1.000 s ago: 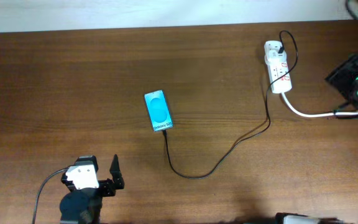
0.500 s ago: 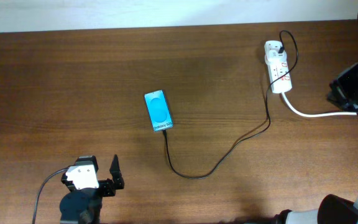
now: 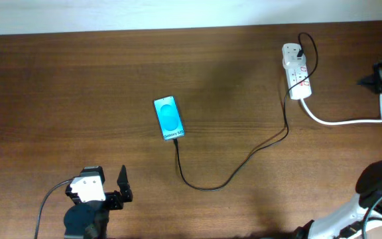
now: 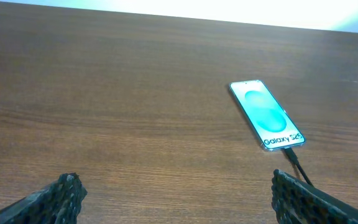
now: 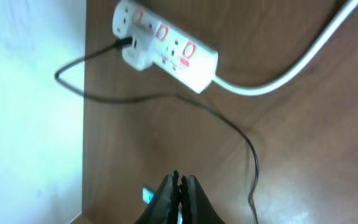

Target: Plug charger to phone and switch on socket

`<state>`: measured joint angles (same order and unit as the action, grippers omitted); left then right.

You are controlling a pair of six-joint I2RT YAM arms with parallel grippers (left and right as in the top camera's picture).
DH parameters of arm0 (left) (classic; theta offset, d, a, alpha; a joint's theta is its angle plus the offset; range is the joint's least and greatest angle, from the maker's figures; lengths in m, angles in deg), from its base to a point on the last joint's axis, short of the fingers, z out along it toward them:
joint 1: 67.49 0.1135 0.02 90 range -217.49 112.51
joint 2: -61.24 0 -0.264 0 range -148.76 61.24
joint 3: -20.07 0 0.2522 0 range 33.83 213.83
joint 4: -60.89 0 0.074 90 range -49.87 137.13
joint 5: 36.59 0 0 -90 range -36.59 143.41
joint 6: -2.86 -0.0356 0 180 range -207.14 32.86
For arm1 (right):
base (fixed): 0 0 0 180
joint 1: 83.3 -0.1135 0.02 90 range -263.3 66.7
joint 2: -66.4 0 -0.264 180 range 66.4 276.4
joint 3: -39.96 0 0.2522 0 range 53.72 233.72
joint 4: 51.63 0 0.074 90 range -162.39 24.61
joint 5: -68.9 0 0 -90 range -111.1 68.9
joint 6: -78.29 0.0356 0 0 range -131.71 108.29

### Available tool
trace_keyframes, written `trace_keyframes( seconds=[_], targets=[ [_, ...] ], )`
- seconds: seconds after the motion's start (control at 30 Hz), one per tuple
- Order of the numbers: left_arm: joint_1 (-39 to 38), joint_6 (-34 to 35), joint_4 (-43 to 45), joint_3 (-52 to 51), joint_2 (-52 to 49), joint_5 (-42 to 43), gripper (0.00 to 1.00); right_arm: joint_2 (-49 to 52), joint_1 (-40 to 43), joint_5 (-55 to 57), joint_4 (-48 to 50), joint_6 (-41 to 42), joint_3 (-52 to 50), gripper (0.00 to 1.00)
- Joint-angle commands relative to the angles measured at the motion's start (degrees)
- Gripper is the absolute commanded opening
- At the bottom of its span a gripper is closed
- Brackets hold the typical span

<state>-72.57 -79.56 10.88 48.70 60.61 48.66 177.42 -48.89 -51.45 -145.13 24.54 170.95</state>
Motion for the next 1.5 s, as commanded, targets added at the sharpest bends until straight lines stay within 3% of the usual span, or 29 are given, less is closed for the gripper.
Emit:
trace_keyframes(
  seconds=[0.0,0.33,0.63,1.47],
  targets=[
    [-0.13,0.55,0.13,-0.11,0.24,-0.24,0.99,3.82,-0.26,-4.72,5.35,0.63,0.66,0.04],
    [-0.13,0.55,0.11,-0.11,0.24,-0.24,0.99,16.94,-8.20,-4.74,25.07,13.05,0.66,0.05],
    [-0.13,0.55,0.11,-0.11,0.24,-0.24,0.99,24.04,-10.91,1.90,33.53,19.80,0.66,0.04],
    [-0.13,0.55,0.11,-0.11,0.24,-0.24,0.99,28.35,-16.55,12.55,36.54,19.96,0.63,0.04]
  ],
)
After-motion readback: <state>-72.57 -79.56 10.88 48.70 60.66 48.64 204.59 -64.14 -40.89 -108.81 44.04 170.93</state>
